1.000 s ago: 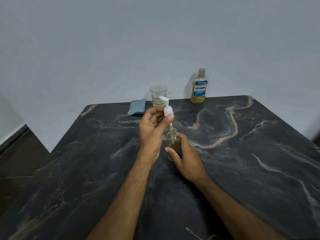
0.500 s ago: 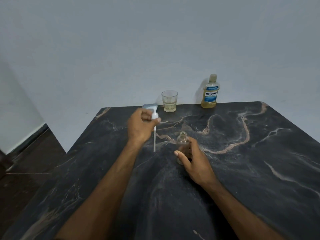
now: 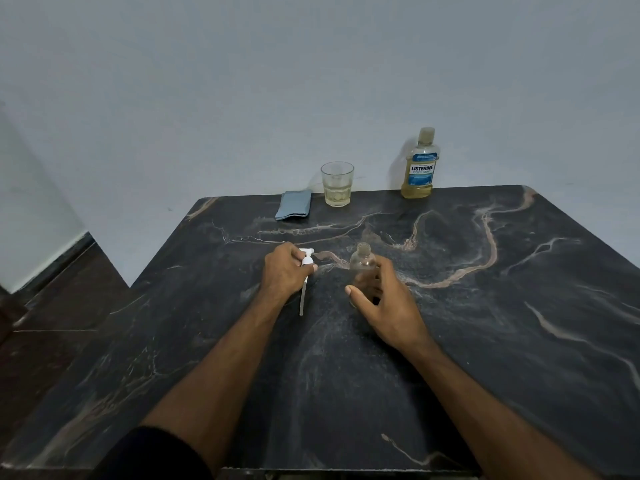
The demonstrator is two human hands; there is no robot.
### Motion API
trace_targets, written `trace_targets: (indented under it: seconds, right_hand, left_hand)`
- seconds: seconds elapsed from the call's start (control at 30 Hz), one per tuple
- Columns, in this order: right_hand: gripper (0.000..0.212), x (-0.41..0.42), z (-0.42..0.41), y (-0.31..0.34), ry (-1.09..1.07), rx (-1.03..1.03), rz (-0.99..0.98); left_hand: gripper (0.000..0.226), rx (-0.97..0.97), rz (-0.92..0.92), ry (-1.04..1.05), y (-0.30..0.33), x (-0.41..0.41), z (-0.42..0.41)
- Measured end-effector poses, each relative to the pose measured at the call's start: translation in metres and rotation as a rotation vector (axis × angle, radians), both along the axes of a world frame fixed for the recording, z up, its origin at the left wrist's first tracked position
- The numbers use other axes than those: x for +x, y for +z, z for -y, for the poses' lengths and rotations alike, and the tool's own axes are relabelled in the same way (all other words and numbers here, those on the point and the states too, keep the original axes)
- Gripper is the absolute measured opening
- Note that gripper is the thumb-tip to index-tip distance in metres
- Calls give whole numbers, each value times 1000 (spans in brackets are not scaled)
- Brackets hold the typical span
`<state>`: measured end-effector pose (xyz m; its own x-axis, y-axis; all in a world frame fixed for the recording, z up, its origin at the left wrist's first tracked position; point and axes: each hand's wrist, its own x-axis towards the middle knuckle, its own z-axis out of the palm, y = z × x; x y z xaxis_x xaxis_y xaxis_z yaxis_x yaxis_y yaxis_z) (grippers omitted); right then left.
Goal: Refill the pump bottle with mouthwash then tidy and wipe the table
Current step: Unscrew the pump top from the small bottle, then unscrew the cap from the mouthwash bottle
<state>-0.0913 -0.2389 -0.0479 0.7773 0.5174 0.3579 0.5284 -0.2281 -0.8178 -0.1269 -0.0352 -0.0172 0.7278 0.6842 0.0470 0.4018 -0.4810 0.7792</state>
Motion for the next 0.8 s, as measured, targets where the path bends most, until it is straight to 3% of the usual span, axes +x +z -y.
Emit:
trace_targets:
  seconds: [0.47, 0.8]
  right_hand:
    - [55, -2, 2, 2, -6, -18, -12]
    - [70, -8, 3, 10, 7, 52, -89]
  left_hand:
    - [33, -4, 24, -3, -2, -6, 3]
    - [40, -9, -6, -15, 3, -19, 3]
